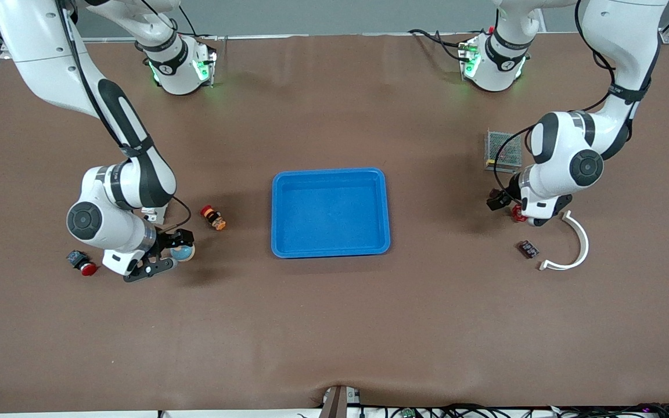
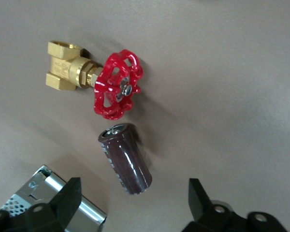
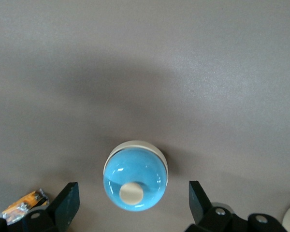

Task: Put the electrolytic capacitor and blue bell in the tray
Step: 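Grasp the brown capacitor with the left gripper while the right gripper grasps the bell, then carry the capacitor and the bell over the blue tray and release both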

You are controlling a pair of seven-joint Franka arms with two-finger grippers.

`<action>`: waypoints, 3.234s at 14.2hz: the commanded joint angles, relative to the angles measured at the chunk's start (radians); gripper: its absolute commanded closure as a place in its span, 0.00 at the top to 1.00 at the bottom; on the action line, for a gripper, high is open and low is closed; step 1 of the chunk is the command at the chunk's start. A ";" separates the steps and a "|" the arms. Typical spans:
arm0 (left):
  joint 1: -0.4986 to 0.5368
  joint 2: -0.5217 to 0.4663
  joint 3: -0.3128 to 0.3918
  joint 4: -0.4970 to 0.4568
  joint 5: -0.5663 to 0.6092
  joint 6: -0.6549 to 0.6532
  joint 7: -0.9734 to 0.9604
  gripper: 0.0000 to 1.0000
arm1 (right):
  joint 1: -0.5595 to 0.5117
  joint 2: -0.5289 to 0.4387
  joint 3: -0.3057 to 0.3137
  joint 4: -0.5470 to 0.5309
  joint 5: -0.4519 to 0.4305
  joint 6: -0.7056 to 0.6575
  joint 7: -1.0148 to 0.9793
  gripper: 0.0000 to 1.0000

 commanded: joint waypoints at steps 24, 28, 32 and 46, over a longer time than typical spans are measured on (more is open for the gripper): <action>-0.016 0.079 -0.065 0.218 -0.020 -0.086 -0.190 0.00 | 0.003 0.076 -0.001 0.013 0.000 0.062 -0.005 0.51; -0.030 0.078 -0.158 0.333 -0.020 -0.200 -0.258 0.00 | 0.001 0.073 -0.001 0.014 0.000 0.056 -0.005 0.48; -0.112 0.081 -0.186 0.442 -0.020 -0.277 -0.439 0.00 | 0.004 0.062 -0.001 0.028 0.001 0.043 -0.003 0.47; -0.409 0.308 -0.191 0.611 -0.059 -0.170 -1.082 0.00 | 0.116 0.016 0.015 0.201 0.029 -0.279 0.325 0.47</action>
